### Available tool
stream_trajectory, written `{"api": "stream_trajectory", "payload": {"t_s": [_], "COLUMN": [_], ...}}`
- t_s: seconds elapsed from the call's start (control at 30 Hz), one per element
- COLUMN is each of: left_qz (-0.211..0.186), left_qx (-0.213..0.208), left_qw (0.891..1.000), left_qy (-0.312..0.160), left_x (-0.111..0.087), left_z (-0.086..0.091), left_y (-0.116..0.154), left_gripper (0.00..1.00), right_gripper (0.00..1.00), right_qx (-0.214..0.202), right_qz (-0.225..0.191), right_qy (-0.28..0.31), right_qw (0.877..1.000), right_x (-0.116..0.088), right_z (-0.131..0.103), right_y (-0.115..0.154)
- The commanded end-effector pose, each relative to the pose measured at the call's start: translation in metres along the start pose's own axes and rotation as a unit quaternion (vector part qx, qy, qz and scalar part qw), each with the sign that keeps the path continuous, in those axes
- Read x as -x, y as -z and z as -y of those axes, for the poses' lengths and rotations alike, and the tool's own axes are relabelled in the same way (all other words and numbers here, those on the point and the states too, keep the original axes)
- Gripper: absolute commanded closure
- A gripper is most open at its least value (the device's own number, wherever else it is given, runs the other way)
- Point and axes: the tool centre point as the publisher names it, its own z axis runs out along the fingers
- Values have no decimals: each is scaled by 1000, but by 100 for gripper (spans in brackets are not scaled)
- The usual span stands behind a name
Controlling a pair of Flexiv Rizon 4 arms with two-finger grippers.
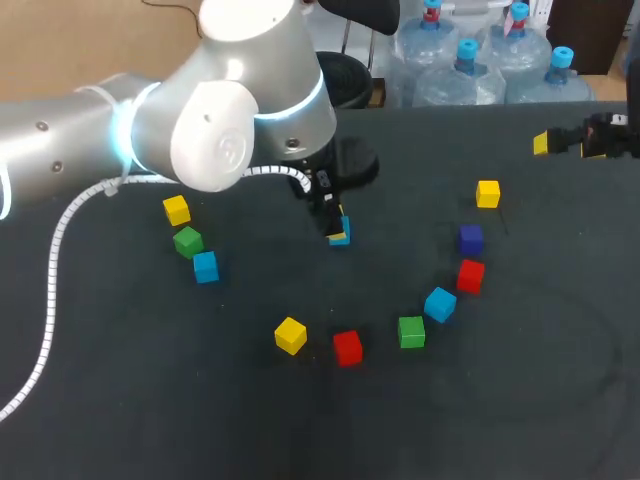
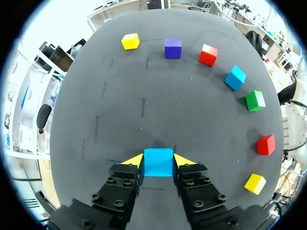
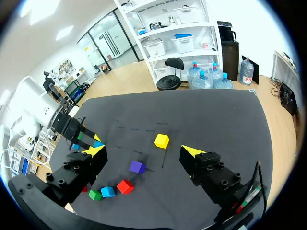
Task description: Place the blue cubes, place green cubes on the blue cubes, place the yellow cubes on the green cubes, then place the red cubes on the yellow cubes, and place purple cube on the red cubes.
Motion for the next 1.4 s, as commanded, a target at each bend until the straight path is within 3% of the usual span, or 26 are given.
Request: {"api": "stream_trajectory", "payload": {"t_s": [0.03,1.0,1.03,1.1,1.17,1.4], "left_qz": [0,-2,-2,-2,-2,-2], "left_qx": [-5,-24,-25,-27,-28,-31], "left_qw": [1000,1000,1000,1000,1000,999], "left_qy": [-1,-14,-13,-13,-13,-14], "left_x": [-3,-4,-4,-4,-4,-3], "left_z": [0,-3,-3,-3,-3,-4], "left_y": [0,-5,-6,-6,-7,-7], "left_gripper": [100,100,98,82,73,67], "right_gripper": [0,0,0,0,0,0], "right_qx": [-1,-1,-1,-1,-1,-1], "right_qz": [0,0,0,0,0,0], "right_qy": [0,0,0,0,0,0], "right_qw": [1000,1000,1000,1000,1000,1000], "right_x": [0,0,0,0,0,0], "right_z": [0,0,0,0,0,0], "right_y": [0,0,0,0,0,0]}}
